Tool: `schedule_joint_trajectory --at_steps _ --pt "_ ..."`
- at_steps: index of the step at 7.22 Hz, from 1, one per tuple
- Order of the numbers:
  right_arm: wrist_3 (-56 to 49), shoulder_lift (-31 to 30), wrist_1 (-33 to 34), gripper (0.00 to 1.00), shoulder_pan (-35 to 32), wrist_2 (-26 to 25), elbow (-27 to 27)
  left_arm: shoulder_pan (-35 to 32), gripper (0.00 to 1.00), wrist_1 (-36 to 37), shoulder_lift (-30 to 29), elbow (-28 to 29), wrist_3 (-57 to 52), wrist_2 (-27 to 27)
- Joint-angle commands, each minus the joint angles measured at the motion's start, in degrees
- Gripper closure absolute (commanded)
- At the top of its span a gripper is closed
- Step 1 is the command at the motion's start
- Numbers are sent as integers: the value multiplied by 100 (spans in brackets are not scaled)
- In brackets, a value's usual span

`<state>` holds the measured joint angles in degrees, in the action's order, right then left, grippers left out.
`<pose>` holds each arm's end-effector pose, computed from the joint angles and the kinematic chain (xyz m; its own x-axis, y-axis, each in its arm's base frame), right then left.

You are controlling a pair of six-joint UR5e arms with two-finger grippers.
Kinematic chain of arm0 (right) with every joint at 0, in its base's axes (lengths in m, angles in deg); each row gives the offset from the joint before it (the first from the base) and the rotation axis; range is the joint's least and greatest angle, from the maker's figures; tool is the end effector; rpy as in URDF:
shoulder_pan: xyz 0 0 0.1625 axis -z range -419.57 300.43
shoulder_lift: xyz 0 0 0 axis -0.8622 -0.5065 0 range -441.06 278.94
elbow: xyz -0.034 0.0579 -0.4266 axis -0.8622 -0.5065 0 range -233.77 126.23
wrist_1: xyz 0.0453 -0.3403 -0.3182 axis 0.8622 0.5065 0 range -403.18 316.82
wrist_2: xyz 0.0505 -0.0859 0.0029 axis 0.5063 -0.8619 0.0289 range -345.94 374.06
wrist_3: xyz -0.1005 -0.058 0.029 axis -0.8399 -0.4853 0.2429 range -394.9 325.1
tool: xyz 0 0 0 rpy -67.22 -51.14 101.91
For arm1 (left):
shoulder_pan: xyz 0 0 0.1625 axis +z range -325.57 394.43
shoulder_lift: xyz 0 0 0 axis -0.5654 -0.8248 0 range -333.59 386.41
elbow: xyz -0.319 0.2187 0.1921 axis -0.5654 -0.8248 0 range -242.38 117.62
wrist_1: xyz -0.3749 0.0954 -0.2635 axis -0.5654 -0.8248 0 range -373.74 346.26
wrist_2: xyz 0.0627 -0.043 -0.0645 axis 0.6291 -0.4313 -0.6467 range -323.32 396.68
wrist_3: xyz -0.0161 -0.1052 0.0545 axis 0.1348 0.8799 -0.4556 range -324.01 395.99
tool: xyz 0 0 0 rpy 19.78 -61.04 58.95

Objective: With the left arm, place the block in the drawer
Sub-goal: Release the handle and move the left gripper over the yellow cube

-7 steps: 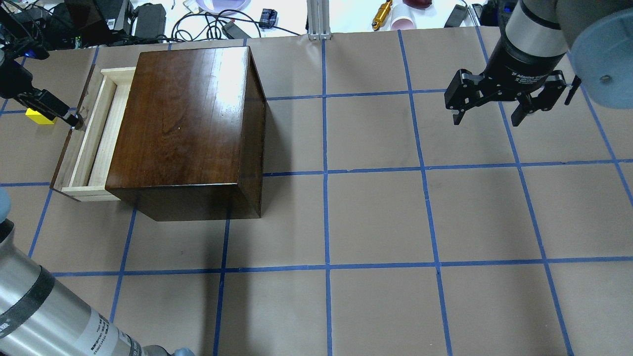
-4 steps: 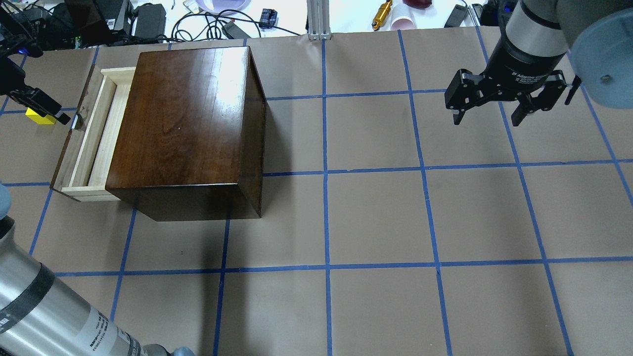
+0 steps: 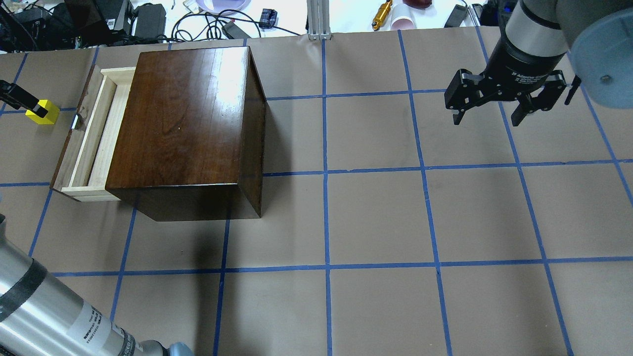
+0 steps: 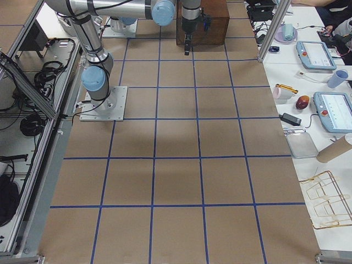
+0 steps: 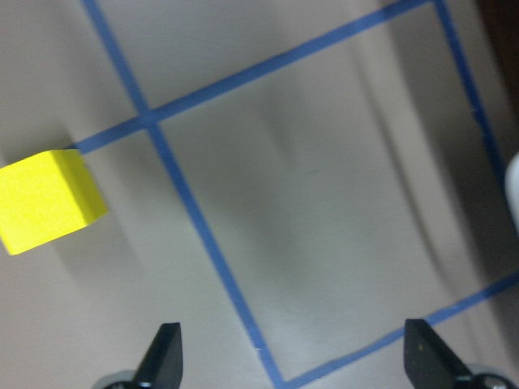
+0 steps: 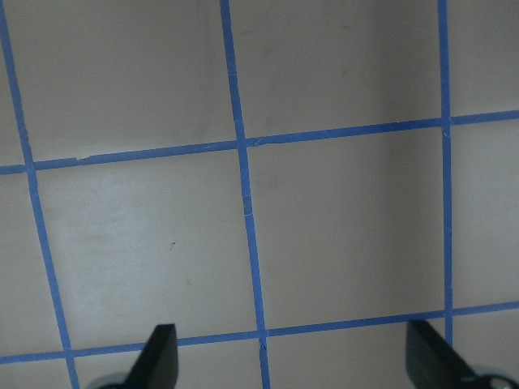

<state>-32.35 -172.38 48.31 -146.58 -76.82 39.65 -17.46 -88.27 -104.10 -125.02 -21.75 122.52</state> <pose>0.1033 -0.5429 0.4571 -0.9952 0.0963 0.0159 0.0965 0.9953 0.0100 0.3955 -0.7343 0.2735 -0.9413 0.3375 0.0045 0.3360 0.9382 -0.0830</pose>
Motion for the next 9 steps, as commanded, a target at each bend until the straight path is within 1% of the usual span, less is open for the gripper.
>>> schedule_joint_trajectory --at_steps 1,2,4,5,6,8,9 --pt "0 0 0 0 0 0 0 73 5 615 -420 145 532 -6" --pt "0 0 0 0 0 0 0 74 5 624 -666 495 657 -6" --pt "0 0 0 0 9 0 9 135 5 642 -1080 953 790 3" --pt "0 0 0 0 0 0 0 153 5 651 -1256 1068 991 -58" --pt "0 0 0 0 0 0 0 153 5 903 -1440 1122 1193 -76" --pt "0 0 0 0 0 0 0 153 5 967 -1565 1131 1361 -76" --pt "0 0 0 0 0 0 0 153 14 967 -1600 1131 1362 -76"
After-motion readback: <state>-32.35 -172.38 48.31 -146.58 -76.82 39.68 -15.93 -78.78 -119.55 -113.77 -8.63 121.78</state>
